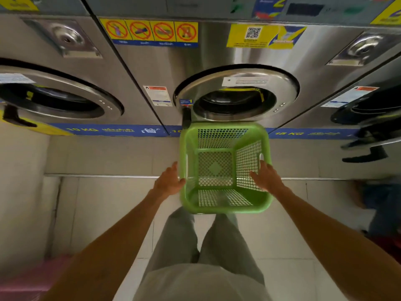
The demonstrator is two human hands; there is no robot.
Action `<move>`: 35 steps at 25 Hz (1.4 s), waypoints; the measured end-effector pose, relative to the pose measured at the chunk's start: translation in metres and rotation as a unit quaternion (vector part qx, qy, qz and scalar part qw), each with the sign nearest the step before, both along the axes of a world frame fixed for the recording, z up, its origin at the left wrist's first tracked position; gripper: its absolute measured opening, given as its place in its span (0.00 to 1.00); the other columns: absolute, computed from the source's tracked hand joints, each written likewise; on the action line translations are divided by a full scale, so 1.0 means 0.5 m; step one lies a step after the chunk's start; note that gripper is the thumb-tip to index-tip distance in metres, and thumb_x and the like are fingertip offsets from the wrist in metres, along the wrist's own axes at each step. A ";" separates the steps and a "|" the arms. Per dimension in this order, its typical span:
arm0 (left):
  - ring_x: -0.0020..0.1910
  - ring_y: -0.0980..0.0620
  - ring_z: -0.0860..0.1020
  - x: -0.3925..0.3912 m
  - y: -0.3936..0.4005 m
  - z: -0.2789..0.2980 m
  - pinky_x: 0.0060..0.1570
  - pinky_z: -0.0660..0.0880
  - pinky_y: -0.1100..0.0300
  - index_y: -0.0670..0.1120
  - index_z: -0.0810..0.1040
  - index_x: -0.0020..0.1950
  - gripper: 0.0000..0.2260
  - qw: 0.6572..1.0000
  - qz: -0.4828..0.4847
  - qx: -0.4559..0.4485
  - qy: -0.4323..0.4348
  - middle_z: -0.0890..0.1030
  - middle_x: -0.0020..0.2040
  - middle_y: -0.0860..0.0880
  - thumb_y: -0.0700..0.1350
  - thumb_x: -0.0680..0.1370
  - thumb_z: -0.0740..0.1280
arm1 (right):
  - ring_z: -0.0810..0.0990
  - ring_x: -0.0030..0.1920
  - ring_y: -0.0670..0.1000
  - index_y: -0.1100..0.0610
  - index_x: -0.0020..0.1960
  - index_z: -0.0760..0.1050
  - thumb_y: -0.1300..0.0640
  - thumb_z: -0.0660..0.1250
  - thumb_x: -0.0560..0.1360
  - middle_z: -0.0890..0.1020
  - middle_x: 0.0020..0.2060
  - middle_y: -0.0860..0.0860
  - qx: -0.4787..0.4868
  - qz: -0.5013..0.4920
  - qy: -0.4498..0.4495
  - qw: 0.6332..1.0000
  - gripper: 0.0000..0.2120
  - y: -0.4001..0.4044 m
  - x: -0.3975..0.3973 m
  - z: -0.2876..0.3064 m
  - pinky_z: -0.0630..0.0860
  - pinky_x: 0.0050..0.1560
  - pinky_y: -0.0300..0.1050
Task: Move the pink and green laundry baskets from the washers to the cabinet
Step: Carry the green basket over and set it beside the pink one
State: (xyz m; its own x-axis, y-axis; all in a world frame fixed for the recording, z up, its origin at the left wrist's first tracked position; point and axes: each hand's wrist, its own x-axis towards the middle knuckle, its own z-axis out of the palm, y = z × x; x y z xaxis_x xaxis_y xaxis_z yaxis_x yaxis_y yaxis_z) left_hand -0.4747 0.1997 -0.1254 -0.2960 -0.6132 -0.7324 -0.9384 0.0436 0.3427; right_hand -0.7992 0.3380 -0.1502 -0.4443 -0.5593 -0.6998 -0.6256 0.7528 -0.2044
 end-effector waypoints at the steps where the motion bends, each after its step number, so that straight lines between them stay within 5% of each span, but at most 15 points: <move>1: 0.69 0.37 0.70 -0.008 0.003 -0.008 0.66 0.70 0.46 0.44 0.51 0.80 0.37 1.000 0.015 0.005 -0.002 0.69 0.72 0.36 0.53 0.78 0.66 | 0.70 0.68 0.68 0.57 0.80 0.48 0.43 0.65 0.76 0.69 0.69 0.67 0.001 -0.003 0.001 1.000 0.42 0.000 -0.018 -0.014 0.69 0.67 0.62; 7: 0.75 0.37 0.63 -0.080 0.017 -0.112 0.70 0.66 0.47 0.43 0.47 0.81 0.43 0.984 0.177 0.022 0.020 0.61 0.77 0.37 0.50 0.75 0.71 | 0.76 0.59 0.70 0.65 0.73 0.55 0.54 0.70 0.74 0.74 0.60 0.70 0.029 -0.099 -0.011 0.995 0.35 -0.015 -0.148 -0.117 0.77 0.56 0.61; 10: 0.78 0.40 0.58 -0.116 0.013 -0.172 0.74 0.59 0.49 0.43 0.45 0.81 0.48 0.966 0.252 0.027 0.043 0.56 0.80 0.40 0.52 0.73 0.74 | 0.78 0.58 0.67 0.63 0.75 0.51 0.55 0.72 0.74 0.75 0.61 0.66 0.049 -0.125 -0.041 0.990 0.40 -0.005 -0.187 -0.173 0.77 0.51 0.55; 13: 0.74 0.37 0.64 -0.136 0.002 -0.214 0.72 0.64 0.46 0.46 0.49 0.80 0.49 0.943 0.328 0.020 0.052 0.63 0.76 0.38 0.60 0.70 0.74 | 0.78 0.55 0.61 0.55 0.77 0.52 0.56 0.67 0.78 0.73 0.65 0.63 0.051 -0.219 -0.142 0.964 0.33 0.004 -0.191 -0.200 0.78 0.49 0.55; 18: 0.73 0.43 0.67 -0.070 0.018 -0.176 0.64 0.64 0.50 0.50 0.51 0.81 0.48 0.816 0.526 0.156 0.181 0.66 0.76 0.46 0.63 0.68 0.71 | 0.81 0.56 0.62 0.49 0.71 0.62 0.52 0.62 0.79 0.77 0.63 0.60 0.057 -0.242 -0.200 0.948 0.21 0.026 -0.189 -0.174 0.80 0.47 0.56; 20: 0.72 0.41 0.67 -0.036 0.061 -0.175 0.60 0.65 0.48 0.49 0.59 0.78 0.49 0.796 0.545 0.184 0.189 0.69 0.73 0.47 0.65 0.62 0.70 | 0.81 0.55 0.63 0.51 0.70 0.63 0.51 0.62 0.80 0.78 0.61 0.61 0.055 -0.240 -0.213 0.946 0.20 0.027 -0.182 -0.153 0.80 0.44 0.56; 24: 0.62 0.43 0.74 -0.016 0.143 -0.204 0.55 0.69 0.53 0.44 0.78 0.64 0.26 0.793 0.565 0.170 0.149 0.76 0.65 0.42 0.55 0.69 0.71 | 0.80 0.44 0.59 0.55 0.70 0.65 0.57 0.60 0.82 0.79 0.54 0.62 0.071 -0.198 -0.226 0.951 0.17 0.005 -0.176 -0.123 0.77 0.39 0.52; 28: 0.58 0.43 0.77 0.052 0.217 -0.146 0.48 0.73 0.55 0.46 0.75 0.64 0.30 0.776 0.601 0.122 0.149 0.79 0.62 0.43 0.53 0.64 0.72 | 0.81 0.41 0.58 0.54 0.71 0.66 0.57 0.59 0.83 0.81 0.48 0.59 0.097 -0.120 -0.236 0.960 0.17 -0.037 -0.120 -0.086 0.77 0.38 0.50; 32: 0.67 0.40 0.72 0.185 0.259 -0.048 0.71 0.61 0.46 0.63 0.72 0.67 0.23 0.792 0.596 0.069 0.109 0.74 0.64 0.48 0.54 0.72 0.70 | 0.83 0.40 0.60 0.52 0.72 0.67 0.54 0.58 0.83 0.82 0.51 0.60 0.104 -0.018 -0.231 0.967 0.18 -0.135 0.031 -0.054 0.80 0.36 0.52; 33: 0.67 0.39 0.72 0.218 0.267 -0.025 0.73 0.59 0.43 0.63 0.69 0.70 0.27 0.796 0.598 0.043 0.083 0.74 0.67 0.48 0.57 0.71 0.69 | 0.84 0.44 0.62 0.52 0.73 0.67 0.51 0.58 0.82 0.81 0.54 0.61 0.105 0.025 -0.216 0.970 0.19 -0.166 0.077 -0.040 0.81 0.37 0.53; 35: 0.58 0.43 0.79 0.289 0.295 0.015 0.66 0.70 0.45 0.54 0.61 0.77 0.37 0.758 0.647 -0.023 0.082 0.74 0.70 0.44 0.60 0.71 0.69 | 0.83 0.51 0.65 0.52 0.71 0.68 0.48 0.60 0.81 0.80 0.58 0.63 0.081 0.128 -0.172 0.973 0.20 -0.228 0.177 -0.023 0.82 0.42 0.57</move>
